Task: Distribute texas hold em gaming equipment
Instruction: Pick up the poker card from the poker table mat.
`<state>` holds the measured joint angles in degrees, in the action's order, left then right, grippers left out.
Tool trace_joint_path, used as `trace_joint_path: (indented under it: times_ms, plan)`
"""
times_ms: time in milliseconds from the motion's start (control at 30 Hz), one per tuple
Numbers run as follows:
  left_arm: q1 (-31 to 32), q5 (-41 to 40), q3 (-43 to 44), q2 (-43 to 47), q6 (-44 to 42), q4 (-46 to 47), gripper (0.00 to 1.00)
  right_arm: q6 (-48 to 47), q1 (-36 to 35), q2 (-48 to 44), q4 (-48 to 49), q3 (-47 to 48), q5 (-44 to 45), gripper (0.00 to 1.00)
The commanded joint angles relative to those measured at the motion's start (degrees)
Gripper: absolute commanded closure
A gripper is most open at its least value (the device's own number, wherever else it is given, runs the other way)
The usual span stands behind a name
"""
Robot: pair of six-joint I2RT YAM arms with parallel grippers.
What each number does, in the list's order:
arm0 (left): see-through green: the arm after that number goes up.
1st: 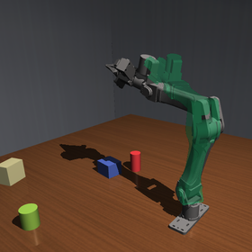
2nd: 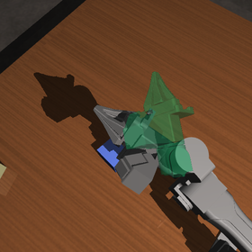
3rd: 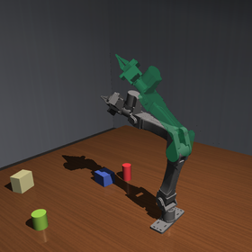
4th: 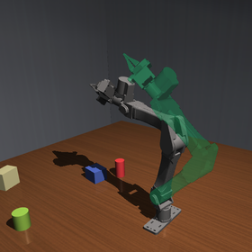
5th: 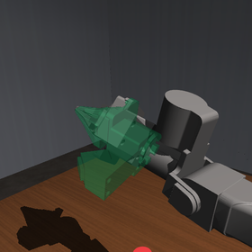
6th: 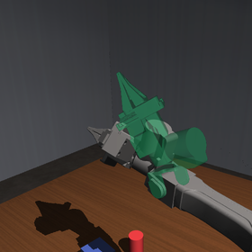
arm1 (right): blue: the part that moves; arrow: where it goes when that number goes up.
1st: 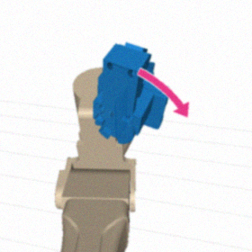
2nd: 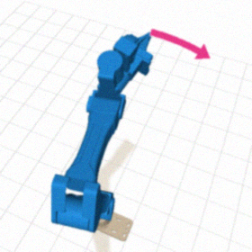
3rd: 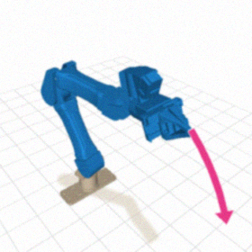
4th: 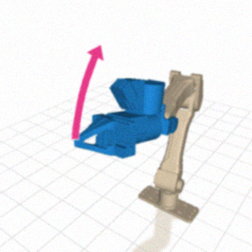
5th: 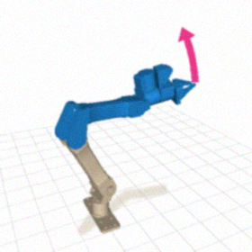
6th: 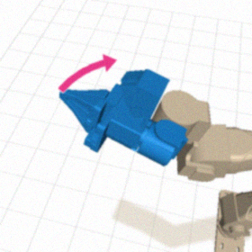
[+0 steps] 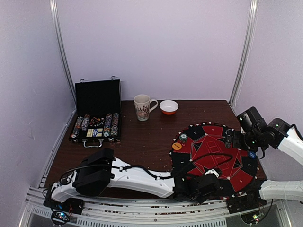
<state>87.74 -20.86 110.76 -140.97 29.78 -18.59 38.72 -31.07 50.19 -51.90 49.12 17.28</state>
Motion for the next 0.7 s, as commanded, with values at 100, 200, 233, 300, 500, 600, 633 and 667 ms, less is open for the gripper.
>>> trace_joint_path:
  times_ms: [100,200,233,300,500,600,633,667]
  plan:
    - [0.23,-3.01,-14.07,9.96,-14.89,6.30,0.49,-1.64,0.65,0.59,0.34,2.75,-4.19,0.00]
    - [0.23,-4.17,-21.47,14.25,-20.32,12.28,0.52,-2.53,0.74,0.69,1.14,4.81,-6.81,0.00]
    - [0.23,-4.14,-23.85,15.81,-21.74,14.25,0.52,-2.88,0.75,0.74,1.24,5.34,-7.61,0.00]
    - [0.15,-3.37,-28.60,18.72,-24.50,17.72,0.52,-3.64,0.75,0.83,1.27,6.32,-9.43,0.00]
    - [-0.24,-0.68,-37.81,28.45,-30.03,20.62,0.52,-7.84,0.78,-1.11,3.16,8.03,-20.16,0.00]
    - [-0.91,2.31,-40.07,33.39,-31.98,19.86,0.53,-9.88,0.75,-2.37,5.07,7.88,-23.94,0.00]
    - [-1.17,3.32,-40.36,34.78,-32.57,19.11,0.53,-10.39,0.75,-2.63,5.61,7.71,-25.62,0.00]
    - [-1.37,4.16,-40.48,36.22,-33.14,18.14,0.53,-10.81,0.76,-2.74,6.56,7.19,-27.98,0.00]
